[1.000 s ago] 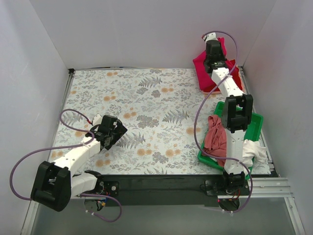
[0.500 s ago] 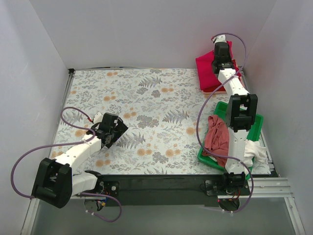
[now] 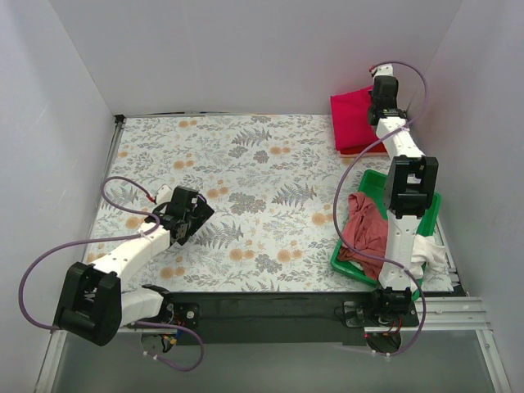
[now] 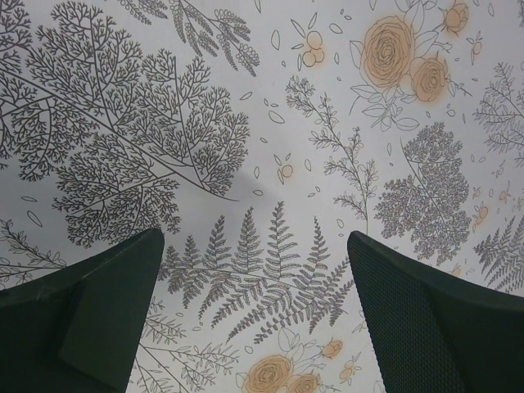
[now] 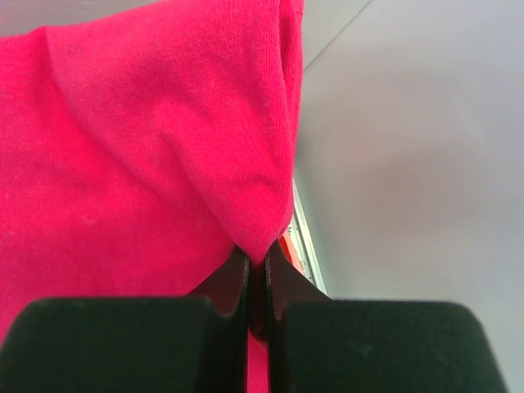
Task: Fold and stack the t-shirts
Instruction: Neatly place the folded tshirt to the corner
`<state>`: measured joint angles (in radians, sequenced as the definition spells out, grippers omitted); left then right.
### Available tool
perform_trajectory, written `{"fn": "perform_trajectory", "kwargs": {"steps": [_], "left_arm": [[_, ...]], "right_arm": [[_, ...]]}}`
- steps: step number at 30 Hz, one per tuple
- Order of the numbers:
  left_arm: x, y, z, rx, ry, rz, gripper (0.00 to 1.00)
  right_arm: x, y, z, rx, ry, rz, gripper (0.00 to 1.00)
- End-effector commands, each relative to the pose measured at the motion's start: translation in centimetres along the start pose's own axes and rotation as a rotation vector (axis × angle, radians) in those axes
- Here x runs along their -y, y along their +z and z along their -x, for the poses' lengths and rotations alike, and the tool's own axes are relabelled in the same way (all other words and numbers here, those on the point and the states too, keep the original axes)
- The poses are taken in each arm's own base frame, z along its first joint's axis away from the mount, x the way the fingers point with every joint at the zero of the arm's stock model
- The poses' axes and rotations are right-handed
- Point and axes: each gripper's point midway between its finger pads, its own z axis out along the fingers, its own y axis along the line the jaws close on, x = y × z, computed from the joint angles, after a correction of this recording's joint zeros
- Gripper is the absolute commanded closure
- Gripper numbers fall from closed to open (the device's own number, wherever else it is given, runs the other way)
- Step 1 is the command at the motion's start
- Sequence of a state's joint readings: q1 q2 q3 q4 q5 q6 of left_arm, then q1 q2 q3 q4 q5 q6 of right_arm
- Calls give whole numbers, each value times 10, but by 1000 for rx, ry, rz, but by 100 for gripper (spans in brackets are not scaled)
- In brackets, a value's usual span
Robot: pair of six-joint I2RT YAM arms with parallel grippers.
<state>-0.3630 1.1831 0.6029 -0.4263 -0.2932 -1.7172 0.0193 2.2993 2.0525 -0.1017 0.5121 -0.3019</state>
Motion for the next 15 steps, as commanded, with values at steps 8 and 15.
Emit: {"fn": "perform_trajectory", "kwargs": {"steps": [8,15], "left_arm": [[9,1,11,34,3,13,5],[7,1,12,35,2,23,5]], "right_arm": [[20,26,-14,16,129,22,74],[46,32,-3,38,167,-49,24]]}}
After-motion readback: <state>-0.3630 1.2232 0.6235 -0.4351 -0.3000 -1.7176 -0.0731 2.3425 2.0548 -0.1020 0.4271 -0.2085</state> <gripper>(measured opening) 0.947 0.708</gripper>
